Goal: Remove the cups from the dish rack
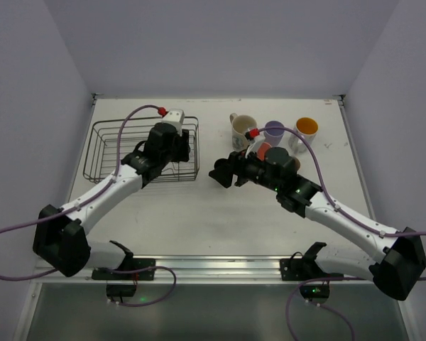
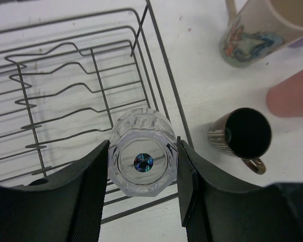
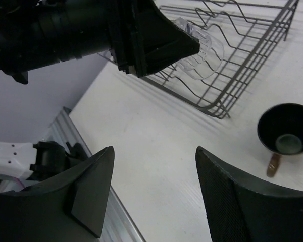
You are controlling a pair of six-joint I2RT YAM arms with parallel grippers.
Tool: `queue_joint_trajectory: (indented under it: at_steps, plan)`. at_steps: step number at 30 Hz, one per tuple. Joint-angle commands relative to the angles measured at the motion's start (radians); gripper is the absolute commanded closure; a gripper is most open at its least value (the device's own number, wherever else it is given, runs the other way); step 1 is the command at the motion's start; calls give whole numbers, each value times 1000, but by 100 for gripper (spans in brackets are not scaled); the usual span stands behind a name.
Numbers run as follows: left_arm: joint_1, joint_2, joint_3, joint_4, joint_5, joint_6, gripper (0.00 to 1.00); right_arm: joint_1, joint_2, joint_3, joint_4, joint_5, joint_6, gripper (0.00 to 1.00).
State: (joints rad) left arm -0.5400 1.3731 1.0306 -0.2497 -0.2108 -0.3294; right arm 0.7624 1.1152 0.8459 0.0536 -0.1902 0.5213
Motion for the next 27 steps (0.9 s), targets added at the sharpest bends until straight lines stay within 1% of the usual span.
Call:
queue_joint_trajectory:
  at_steps: [1, 5, 7, 8, 10, 11, 13, 15, 16, 17, 19, 20, 23, 25, 27]
  plan:
    - [-6, -106, 43, 53, 5, -25, 75, 0, -26, -40, 258, -89, 112, 32]
    - [-5, -236, -9, 116, 144, -82, 76, -2, -55, -85, 374, -109, 154, 26]
    - [-5, -278, -32, 142, 194, -127, 76, -2, -63, -108, 426, -129, 173, 25]
    - [-5, -319, -62, 186, 255, -144, 76, -2, -66, -114, 442, -132, 177, 25]
    - [-5, -367, -110, 265, 321, -202, 76, -3, -66, -129, 462, -138, 175, 26]
    - [-5, -411, -168, 367, 397, -229, 76, -2, -66, -134, 465, -146, 174, 27]
    - [-5, -442, -228, 430, 451, -298, 75, -3, -78, -154, 483, -158, 168, 27]
    - [-5, -472, -256, 493, 505, -341, 76, -3, -92, -166, 491, -150, 164, 27]
    - [-3, -480, -271, 518, 522, -380, 76, -3, -103, -169, 491, -153, 154, 28]
    - [-5, -492, -299, 565, 560, -402, 76, -6, -107, -169, 489, -158, 154, 28]
    - [-5, -502, -323, 613, 590, -437, 76, -8, -121, -171, 483, -157, 155, 28]
    - [-5, -508, -349, 680, 632, -473, 75, -9, -126, -174, 482, -153, 155, 28]
    - [-5, -514, -379, 745, 671, -517, 75, -20, -155, -192, 482, -141, 154, 29]
    - [-5, -508, -405, 782, 694, -558, 75, -23, -167, -197, 480, -156, 148, 30]
    - [-5, -499, -428, 857, 721, -594, 75, -23, -166, -192, 482, -184, 143, 31]
